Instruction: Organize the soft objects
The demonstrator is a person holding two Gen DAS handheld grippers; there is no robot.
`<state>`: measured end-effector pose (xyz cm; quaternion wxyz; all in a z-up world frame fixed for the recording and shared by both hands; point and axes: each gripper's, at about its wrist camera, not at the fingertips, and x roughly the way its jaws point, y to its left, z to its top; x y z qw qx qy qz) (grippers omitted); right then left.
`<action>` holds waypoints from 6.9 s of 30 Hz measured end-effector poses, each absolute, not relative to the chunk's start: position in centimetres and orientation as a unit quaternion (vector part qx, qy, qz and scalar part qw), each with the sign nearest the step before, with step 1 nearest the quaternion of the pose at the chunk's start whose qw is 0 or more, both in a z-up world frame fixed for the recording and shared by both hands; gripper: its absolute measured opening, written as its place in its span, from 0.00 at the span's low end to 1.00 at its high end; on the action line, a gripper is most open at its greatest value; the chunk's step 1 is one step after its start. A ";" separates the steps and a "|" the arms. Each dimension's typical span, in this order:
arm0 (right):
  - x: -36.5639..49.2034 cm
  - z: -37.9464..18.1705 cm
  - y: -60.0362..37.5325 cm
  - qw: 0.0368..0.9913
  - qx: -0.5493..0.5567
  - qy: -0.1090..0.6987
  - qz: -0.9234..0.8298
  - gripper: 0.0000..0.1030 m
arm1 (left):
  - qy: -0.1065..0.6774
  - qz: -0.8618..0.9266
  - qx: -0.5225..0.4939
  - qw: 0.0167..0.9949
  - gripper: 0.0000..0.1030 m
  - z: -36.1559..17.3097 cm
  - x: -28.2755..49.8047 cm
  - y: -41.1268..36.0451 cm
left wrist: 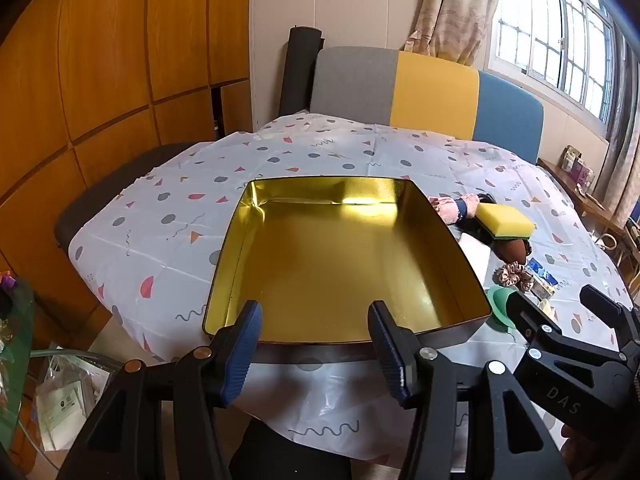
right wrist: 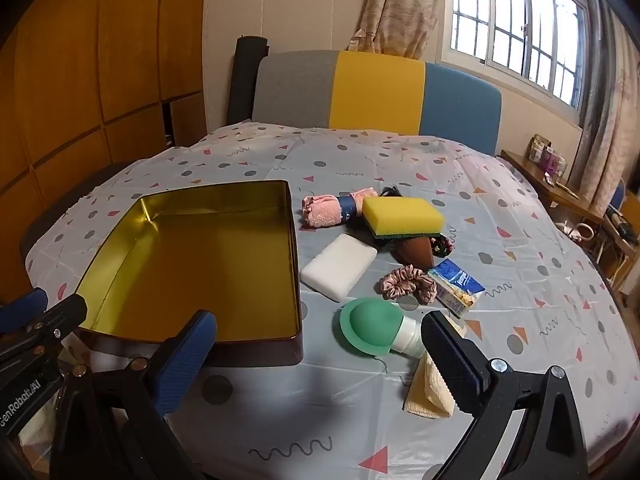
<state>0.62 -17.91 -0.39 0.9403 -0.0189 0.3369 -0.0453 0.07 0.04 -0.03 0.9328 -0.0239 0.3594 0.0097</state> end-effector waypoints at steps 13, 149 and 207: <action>0.6 -0.7 -17.7 0.940 -0.014 0.337 -0.042 1.00 | 0.362 0.010 -0.024 0.932 0.54 -0.2 -0.2 -0.2; 2.9 -3.8 -46.2 0.893 0.164 0.403 -0.117 1.00 | 0.510 -0.248 0.228 0.791 0.52 -8.2 20.0 -24.4; 6.3 -10.8 -33.8 0.848 0.030 0.522 0.082 0.52 | 0.523 -0.003 -0.060 0.850 0.70 -7.4 26.0 5.9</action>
